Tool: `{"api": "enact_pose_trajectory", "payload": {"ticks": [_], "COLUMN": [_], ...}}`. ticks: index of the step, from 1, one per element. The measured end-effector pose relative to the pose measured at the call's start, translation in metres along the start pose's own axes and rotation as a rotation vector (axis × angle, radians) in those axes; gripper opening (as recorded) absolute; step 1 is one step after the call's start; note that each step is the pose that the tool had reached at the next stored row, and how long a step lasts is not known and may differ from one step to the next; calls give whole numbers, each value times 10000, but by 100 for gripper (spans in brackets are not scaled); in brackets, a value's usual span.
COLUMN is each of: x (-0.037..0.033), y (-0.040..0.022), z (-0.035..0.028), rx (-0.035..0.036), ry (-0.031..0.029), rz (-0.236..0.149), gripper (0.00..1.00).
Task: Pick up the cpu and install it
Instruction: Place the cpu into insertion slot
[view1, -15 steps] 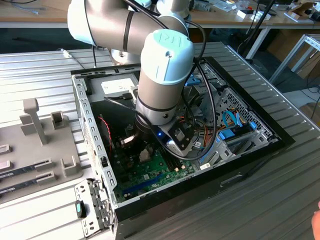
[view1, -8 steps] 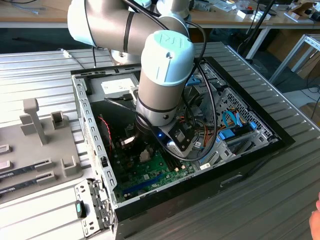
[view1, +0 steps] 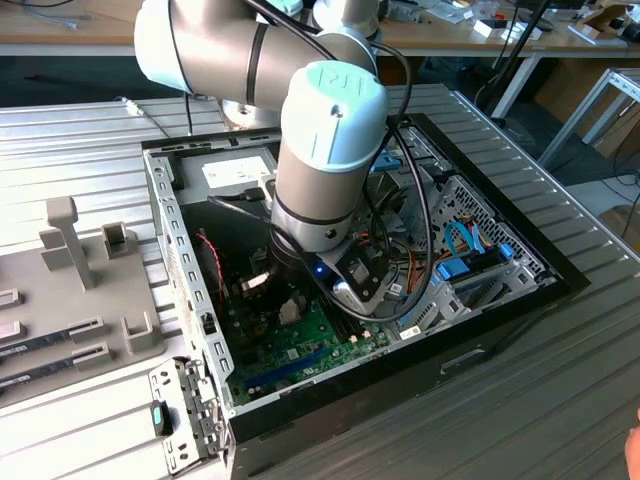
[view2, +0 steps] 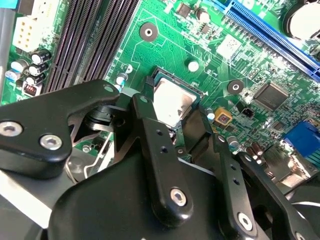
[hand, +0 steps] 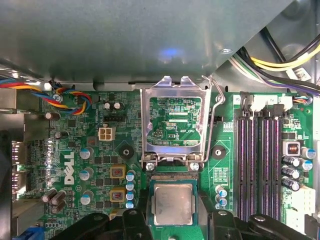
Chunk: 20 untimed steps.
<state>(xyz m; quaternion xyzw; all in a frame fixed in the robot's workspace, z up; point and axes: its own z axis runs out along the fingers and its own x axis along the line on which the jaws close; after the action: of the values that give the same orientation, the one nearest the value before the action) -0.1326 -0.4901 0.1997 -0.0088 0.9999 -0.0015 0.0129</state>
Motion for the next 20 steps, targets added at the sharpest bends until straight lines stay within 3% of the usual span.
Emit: {"api": "enact_pose_trajectory", "payload": {"ticks": [3,6,9,20], "x": [1,3,6,29], "y": [8,8,7,8], "z": [0,9,24,68], "rx": [-45,-148,-180,-194], "ry": [-1,-1,-1,-4], "rz": [-117,-118,-119,-117], "gripper": [47,47,47,47]}}
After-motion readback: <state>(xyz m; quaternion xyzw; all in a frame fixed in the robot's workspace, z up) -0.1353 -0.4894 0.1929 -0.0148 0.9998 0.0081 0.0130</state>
